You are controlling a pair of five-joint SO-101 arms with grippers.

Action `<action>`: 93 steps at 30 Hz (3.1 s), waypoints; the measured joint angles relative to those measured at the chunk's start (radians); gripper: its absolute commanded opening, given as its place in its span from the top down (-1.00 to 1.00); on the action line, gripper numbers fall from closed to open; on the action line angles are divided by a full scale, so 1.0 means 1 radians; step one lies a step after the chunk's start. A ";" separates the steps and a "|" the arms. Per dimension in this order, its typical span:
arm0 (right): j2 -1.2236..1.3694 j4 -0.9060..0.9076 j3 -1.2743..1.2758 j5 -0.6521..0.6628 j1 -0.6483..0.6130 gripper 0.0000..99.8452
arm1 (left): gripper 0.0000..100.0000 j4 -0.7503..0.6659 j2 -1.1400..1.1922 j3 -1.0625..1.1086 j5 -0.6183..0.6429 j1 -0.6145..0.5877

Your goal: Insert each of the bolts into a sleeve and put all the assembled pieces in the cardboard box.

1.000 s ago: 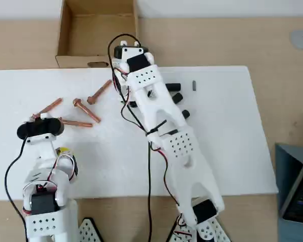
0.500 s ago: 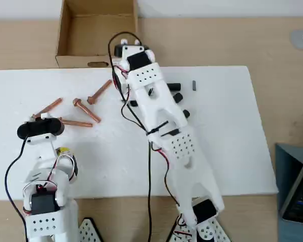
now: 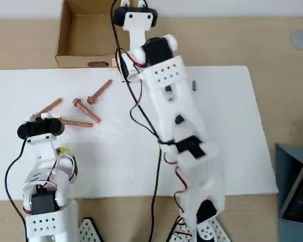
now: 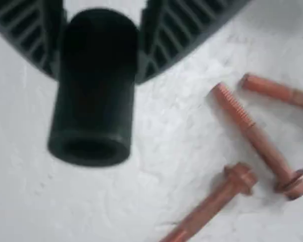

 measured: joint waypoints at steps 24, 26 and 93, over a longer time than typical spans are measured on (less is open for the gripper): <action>-1.040 0.003 1.043 0.000 0.241 0.98 | 1.00 0.149 0.000 -0.218 0.117 0.000; -1.109 0.002 1.115 0.000 0.258 0.98 | 1.00 0.169 -0.002 -0.261 0.118 0.000; -1.758 -0.018 1.611 0.000 0.437 0.98 | 0.82 0.178 2.259 -1.797 0.747 0.120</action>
